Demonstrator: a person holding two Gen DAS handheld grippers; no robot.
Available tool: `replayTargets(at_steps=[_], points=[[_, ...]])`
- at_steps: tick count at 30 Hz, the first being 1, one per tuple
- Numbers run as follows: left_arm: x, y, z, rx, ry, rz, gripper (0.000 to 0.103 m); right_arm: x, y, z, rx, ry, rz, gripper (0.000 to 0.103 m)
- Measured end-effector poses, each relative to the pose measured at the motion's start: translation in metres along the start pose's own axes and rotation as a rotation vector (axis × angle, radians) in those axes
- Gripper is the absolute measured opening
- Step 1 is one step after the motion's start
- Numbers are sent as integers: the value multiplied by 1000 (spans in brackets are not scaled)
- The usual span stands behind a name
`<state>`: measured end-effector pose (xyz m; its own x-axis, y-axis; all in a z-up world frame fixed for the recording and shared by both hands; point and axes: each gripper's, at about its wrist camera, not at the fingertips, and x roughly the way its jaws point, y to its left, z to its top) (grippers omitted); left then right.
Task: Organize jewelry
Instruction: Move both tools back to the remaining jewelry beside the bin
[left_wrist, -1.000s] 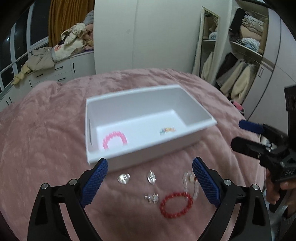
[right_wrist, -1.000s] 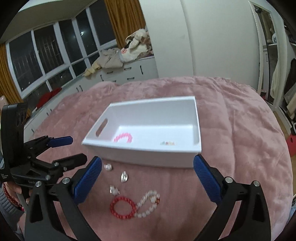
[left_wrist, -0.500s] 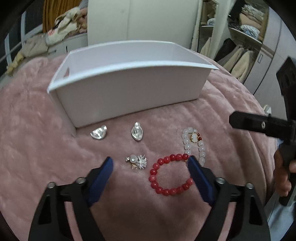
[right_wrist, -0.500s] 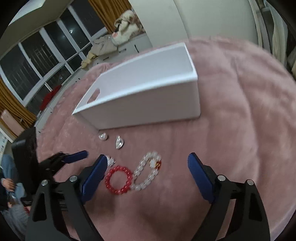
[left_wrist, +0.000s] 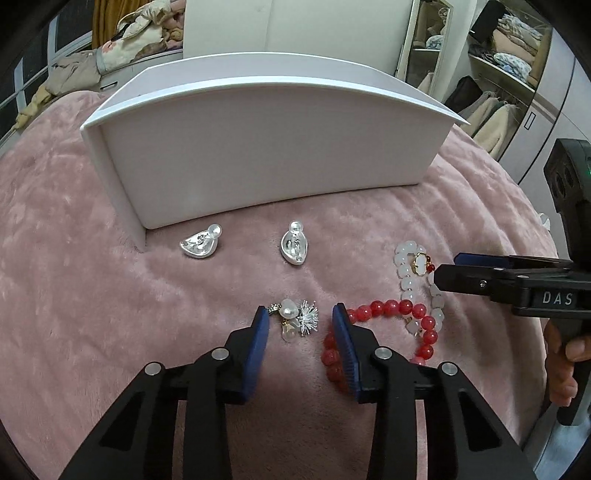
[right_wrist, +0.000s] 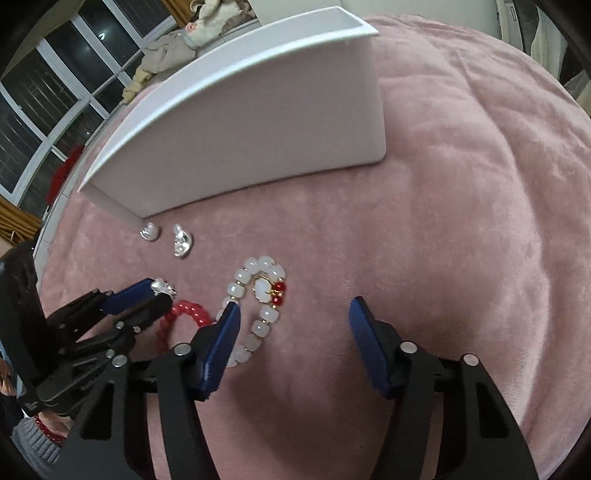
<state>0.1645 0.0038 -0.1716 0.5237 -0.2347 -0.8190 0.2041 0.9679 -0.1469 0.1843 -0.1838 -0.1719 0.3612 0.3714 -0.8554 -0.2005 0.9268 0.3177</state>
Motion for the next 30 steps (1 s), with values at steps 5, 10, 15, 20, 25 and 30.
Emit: replayTargets(at_steps=[5, 10, 15, 20, 25, 30], points=[[2, -2, 0, -1, -1, 11, 28, -6, -8, -2, 33, -3, -15, 18], [-7, -1, 0, -12, -23, 8, 24, -11, -9, 2, 21, -7, 43, 5], [-18, -3, 2, 1, -50, 10, 24, -3, -5, -1, 9, 46, 38, 9], [-31, 0, 3, -9, -76, -17, 24, 0, -6, 0, 22, 65, 85, 33], [-29, 4, 1, -12, -54, -10, 24, 5, 7, -2, -40, 69, 40, 20], [-23, 8, -3, -30, -33, -11, 25, -2, 8, -4, -51, 54, 61, 1]])
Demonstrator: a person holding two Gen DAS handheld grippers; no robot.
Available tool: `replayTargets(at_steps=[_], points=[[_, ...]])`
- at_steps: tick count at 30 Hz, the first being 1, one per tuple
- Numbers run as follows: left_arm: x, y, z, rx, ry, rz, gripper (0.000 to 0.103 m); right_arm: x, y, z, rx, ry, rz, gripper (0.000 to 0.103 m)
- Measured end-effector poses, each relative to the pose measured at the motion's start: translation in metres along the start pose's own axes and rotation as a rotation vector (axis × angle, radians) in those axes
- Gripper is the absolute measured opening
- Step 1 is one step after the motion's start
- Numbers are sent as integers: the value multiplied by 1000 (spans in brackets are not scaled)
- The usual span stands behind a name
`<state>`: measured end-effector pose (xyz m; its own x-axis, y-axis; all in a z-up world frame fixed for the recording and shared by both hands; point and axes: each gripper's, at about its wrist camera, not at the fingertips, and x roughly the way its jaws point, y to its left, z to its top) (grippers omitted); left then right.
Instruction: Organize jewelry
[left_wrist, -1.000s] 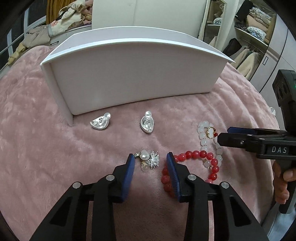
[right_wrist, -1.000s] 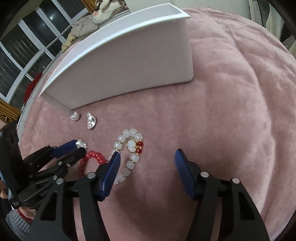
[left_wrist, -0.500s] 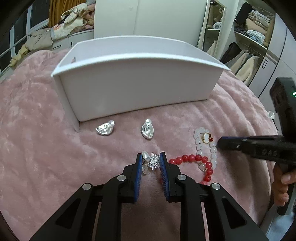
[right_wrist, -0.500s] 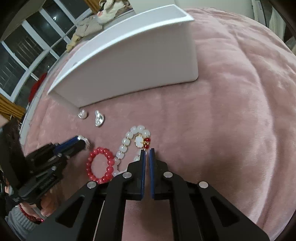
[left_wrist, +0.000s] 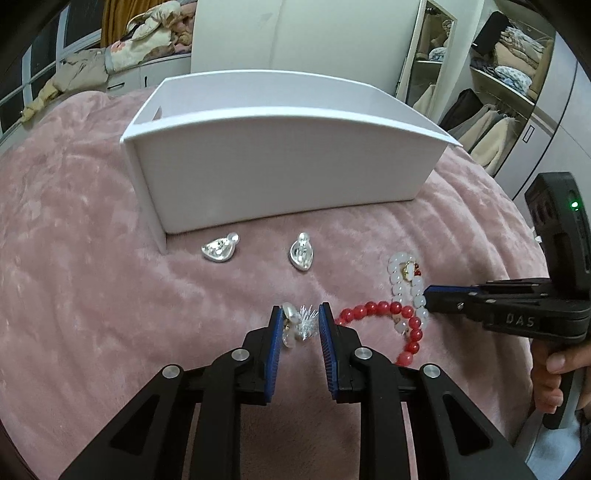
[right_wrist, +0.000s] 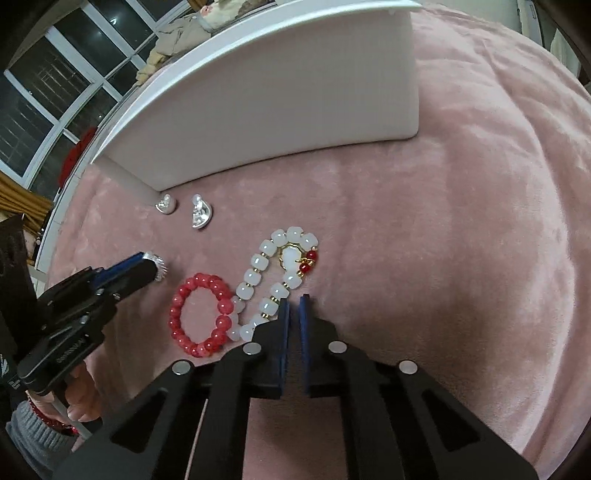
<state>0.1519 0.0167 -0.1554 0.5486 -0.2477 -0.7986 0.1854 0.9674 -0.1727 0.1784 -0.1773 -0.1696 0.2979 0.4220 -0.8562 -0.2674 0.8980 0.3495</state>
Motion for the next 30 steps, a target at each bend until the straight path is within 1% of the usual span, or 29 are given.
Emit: replayTargets(at_steps=[2, 4, 7, 8, 9, 10, 12, 14, 16, 20, 23, 26, 27, 28, 29, 30], points=[[0, 1, -1, -3, 0, 0, 28, -2, 1, -2, -2, -17, 3, 1], [-2, 2, -1, -6, -8, 7, 39, -5, -2, -2, 0, -43, 20, 1], [-6, 5, 1, -16, -24, 2, 45, -11, -2, -1, 6, -68, 41, 1], [-6, 5, 2, -17, -23, -3, 46, -10, -3, -1, 11, -64, 31, 1], [-6, 4, 2, -13, -20, -5, 51, -7, -5, -1, 24, -44, 19, 1], [-6, 3, 1, -6, -19, -7, 54, -5, -9, -1, 37, -29, 14, 4], [-3, -3, -1, 16, -7, -21, 56, 0, -10, -2, 41, -2, 11, 6], [1, -8, -5, 34, 9, -30, 56, 1, -8, -2, 35, 1, 9, 11], [6, -13, -8, 49, 22, -29, 56, 5, -10, -1, 44, 3, 26, 14], [12, -17, -11, 50, 19, -14, 56, 11, -12, 0, 52, 8, 32, 15], [8, -13, -7, 19, -13, -7, 55, 10, -12, -1, 48, 5, 30, 15], [5, -11, -1, 15, -32, 20, 55, 10, -11, -2, 50, 8, 30, 15], [6, -10, 0, 17, -31, 22, 52, 10, -11, -3, 50, 8, 30, 15], [6, -9, 0, 17, -27, 21, 46, 9, -10, -3, 50, 7, 30, 15], [7, -9, 0, 16, -22, 16, 43, 9, -10, -3, 50, 7, 30, 15], [8, -9, 0, 15, -18, 9, 35, 9, -10, -3, 49, 7, 30, 15]])
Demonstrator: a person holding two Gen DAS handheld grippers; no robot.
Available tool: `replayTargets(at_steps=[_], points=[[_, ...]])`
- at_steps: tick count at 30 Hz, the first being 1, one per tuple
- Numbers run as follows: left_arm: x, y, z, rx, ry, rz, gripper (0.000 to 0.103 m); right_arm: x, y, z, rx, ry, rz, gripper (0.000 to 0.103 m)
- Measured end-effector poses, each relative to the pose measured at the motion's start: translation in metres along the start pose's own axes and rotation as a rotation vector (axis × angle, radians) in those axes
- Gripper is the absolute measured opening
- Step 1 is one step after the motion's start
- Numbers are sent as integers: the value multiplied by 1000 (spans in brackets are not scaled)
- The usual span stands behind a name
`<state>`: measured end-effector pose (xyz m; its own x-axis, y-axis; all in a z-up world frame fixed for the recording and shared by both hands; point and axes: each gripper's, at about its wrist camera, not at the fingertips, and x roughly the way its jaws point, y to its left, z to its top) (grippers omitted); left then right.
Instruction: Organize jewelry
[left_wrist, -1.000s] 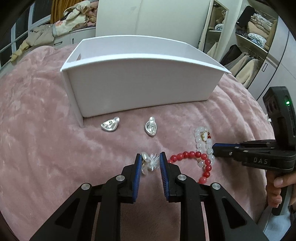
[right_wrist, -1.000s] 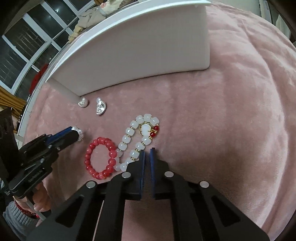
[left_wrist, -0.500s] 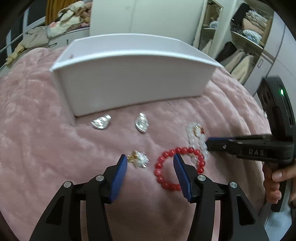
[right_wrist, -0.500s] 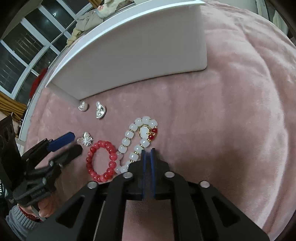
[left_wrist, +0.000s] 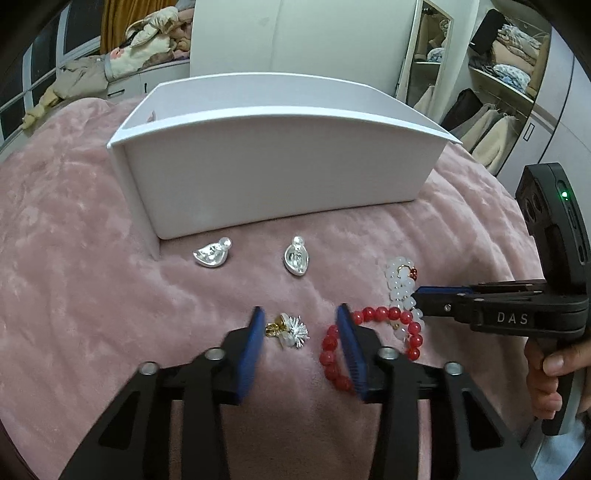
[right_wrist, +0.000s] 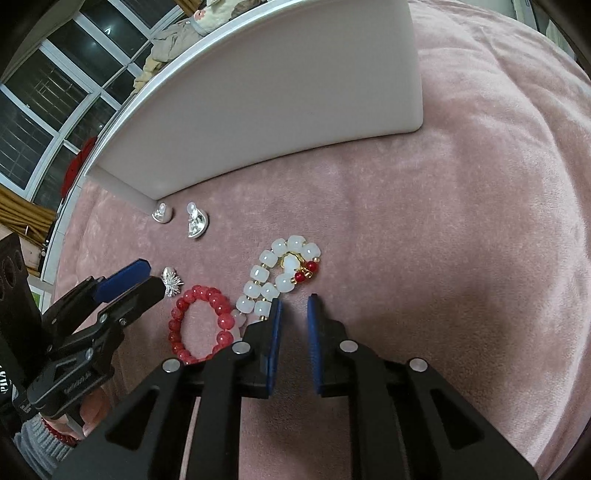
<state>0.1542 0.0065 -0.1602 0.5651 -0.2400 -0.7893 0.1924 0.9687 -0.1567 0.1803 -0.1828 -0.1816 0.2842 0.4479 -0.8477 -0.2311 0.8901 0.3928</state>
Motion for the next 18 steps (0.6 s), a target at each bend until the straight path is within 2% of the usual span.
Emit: replayTargets(at_steps=[1, 4, 6, 15, 18], points=[[1, 0, -1, 1, 4, -4, 24, 0, 0, 0, -1, -1, 0, 15], [2, 0, -5, 5, 13, -3, 9, 3, 5, 4, -16, -8, -6, 10], [1, 1, -7, 0, 16, -8, 8, 2, 9, 5, -32, -17, 3, 1], [-24, 9, 2, -33, -30, -56, 6, -20, 13, 11, -31, -123, 74, 1], [-33, 7, 6, -20, -46, -66, 6, -20, 9, 12, -5, -110, 71, 1]])
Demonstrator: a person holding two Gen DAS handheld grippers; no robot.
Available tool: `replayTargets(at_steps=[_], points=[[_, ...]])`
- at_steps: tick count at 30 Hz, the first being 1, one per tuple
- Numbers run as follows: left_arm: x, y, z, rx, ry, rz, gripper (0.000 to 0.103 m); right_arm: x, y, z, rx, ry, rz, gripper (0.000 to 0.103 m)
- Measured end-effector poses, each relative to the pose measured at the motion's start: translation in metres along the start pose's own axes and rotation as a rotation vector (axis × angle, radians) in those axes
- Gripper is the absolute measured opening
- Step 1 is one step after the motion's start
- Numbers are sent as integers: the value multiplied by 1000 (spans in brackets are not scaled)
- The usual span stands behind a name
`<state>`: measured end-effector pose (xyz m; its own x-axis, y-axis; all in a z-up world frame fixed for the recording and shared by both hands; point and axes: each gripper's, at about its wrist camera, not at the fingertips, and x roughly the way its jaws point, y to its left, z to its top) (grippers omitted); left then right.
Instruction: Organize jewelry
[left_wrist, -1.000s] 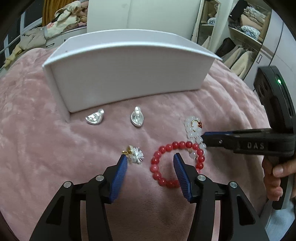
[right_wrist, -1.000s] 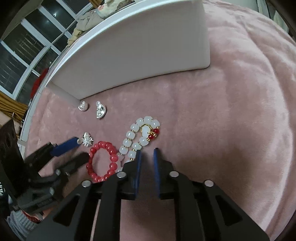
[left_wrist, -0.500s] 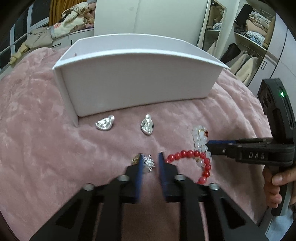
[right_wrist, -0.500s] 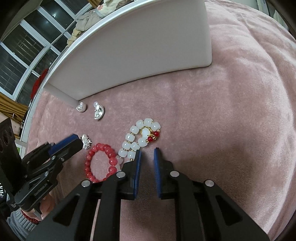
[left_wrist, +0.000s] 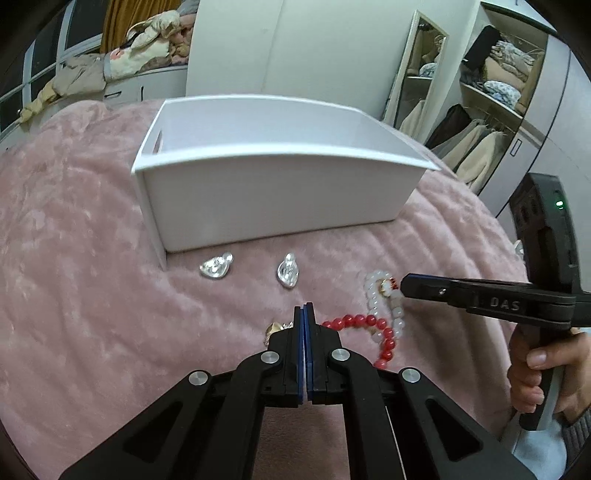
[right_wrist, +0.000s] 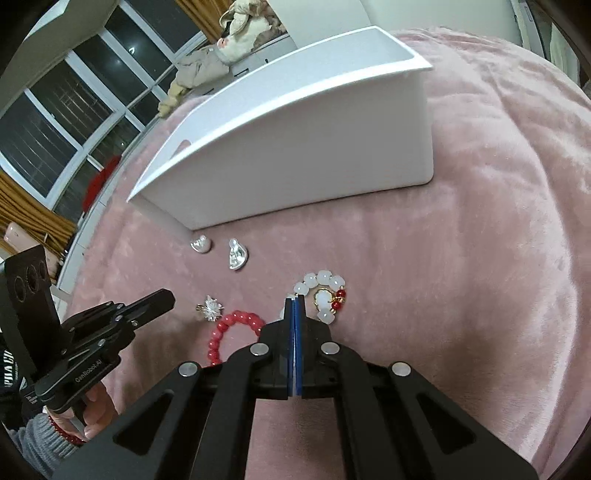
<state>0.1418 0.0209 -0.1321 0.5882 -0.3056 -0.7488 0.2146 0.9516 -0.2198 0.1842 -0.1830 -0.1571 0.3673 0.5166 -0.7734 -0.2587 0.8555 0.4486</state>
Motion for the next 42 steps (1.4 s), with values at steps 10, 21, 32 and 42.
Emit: replayTargets(at_steps=[10, 21, 32, 42], points=[[35, 4, -14, 19, 104, 47, 20, 26, 3, -5, -37, 88, -97, 26], [28, 6, -10, -5, 69, 4, 9, 15, 6, -5, -44, 41, -54, 10], [-12, 2, 11, -11, -7, -65, 9, -12, 3, -5, -18, -50, 6, 10], [-44, -7, 26, 11, -59, -83, 9, -45, 18, 1, -59, -138, 64, 10]])
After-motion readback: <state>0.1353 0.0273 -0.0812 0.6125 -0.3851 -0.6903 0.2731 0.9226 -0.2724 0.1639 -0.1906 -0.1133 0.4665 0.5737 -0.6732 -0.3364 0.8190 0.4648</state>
